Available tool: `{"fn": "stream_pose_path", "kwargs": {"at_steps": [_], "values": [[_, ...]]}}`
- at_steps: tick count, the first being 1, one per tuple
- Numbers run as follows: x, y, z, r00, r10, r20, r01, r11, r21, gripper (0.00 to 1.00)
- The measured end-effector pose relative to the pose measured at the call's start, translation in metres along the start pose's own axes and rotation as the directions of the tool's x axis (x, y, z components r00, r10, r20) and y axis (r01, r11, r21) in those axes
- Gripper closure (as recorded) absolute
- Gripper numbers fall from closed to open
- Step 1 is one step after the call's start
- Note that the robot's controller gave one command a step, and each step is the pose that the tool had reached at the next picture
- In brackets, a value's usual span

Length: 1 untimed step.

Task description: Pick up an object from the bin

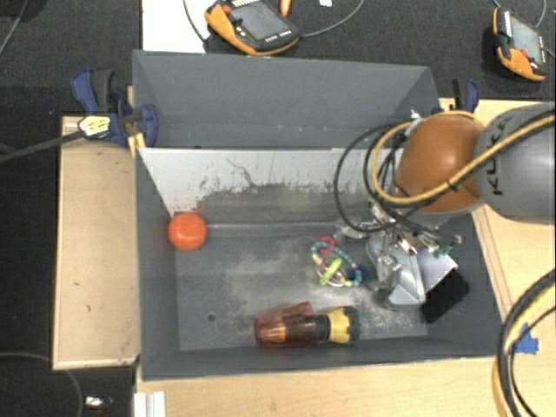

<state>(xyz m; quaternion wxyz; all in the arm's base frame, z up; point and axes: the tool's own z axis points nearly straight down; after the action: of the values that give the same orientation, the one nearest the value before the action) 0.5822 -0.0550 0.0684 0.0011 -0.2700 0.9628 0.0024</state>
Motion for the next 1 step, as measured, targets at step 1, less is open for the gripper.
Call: {"fn": "stream_pose_path", "kwargs": {"at_steps": [1], "values": [[-0.0015, -0.0123, -0.0257, 0.985, -0.171, 0.013, 0.171, 0.985, 0.008, 0.00]]}}
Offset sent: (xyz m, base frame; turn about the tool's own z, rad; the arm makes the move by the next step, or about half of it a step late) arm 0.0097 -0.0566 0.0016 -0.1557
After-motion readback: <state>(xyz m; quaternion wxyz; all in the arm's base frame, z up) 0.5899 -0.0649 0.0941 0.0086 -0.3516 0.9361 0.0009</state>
